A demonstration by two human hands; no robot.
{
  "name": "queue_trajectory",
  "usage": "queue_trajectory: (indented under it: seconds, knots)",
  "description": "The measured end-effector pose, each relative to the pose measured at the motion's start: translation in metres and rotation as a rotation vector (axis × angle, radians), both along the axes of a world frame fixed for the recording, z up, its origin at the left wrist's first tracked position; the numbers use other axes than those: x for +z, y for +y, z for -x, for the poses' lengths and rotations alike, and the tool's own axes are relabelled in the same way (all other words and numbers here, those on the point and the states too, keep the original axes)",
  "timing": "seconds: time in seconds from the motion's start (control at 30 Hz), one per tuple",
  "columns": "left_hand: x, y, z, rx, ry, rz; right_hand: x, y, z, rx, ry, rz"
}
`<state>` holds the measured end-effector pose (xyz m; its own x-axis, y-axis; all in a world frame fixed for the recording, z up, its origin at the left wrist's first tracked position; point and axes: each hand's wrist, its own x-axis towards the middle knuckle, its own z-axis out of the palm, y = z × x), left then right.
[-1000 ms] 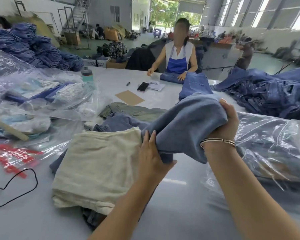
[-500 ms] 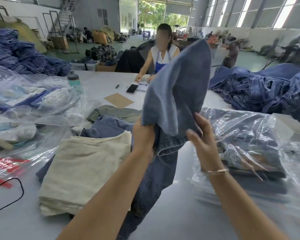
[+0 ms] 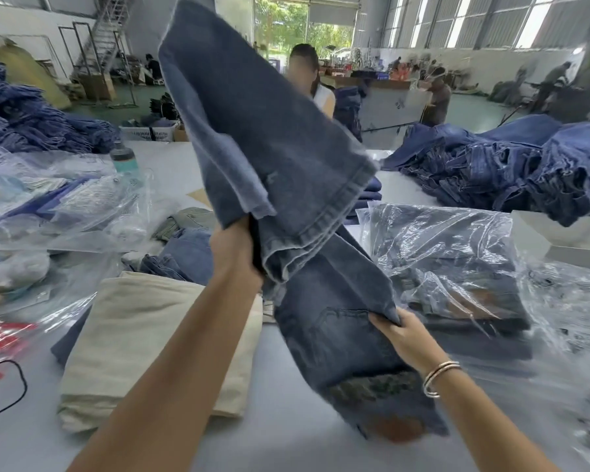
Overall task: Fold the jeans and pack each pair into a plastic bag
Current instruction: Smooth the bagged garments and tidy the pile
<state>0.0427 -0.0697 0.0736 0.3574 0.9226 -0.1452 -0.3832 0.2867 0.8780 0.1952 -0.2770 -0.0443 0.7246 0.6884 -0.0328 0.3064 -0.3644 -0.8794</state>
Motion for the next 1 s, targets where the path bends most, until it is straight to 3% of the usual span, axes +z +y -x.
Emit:
queue_trajectory:
  seconds: [0.07,0.1,0.2,0.27,0.4,0.5,0.63,0.7,0.83,0.9,1.0]
  knots:
    - [-0.028,0.015,0.013,0.112,-0.012,0.015,0.008,-0.002,-0.01,0.024,-0.131,0.102]
    - [-0.045,0.021,0.022,0.13,0.067,-0.021,0.009,-0.001,-0.014,-0.005,-0.204,0.165]
    - [-0.119,0.029,0.05,0.079,0.644,-0.207,0.005,0.0,-0.02,-0.079,-0.374,0.326]
    - [-0.171,0.022,0.075,-0.056,0.915,-0.218,-0.007,0.007,-0.017,-0.07,-0.489,0.527]
    - [-0.229,0.005,0.096,-0.154,0.962,-0.29,-0.053,0.028,0.003,0.088,-0.791,0.816]
    - [-0.225,0.012,0.089,-0.123,1.092,-0.323,-0.068,0.033,0.007,0.078,-0.906,0.875]
    - [-0.215,0.023,0.08,-0.174,1.467,-0.765,-0.071,0.03,0.019,-0.007,-1.13,0.786]
    - [-0.216,0.024,0.072,-0.233,1.57,-0.904,-0.079,0.028,0.033,0.007,-1.148,0.732]
    - [-0.222,0.028,0.059,-0.268,1.667,-0.886,-0.102,0.031,0.069,0.311,-0.993,0.599]
    - [-0.222,0.034,0.059,-0.157,1.521,-0.854,-0.116,0.039,0.08,0.465,-0.804,0.594]
    - [-0.225,0.044,0.069,-0.001,1.191,-0.673,-0.134,0.047,0.085,0.528,-0.575,0.767]
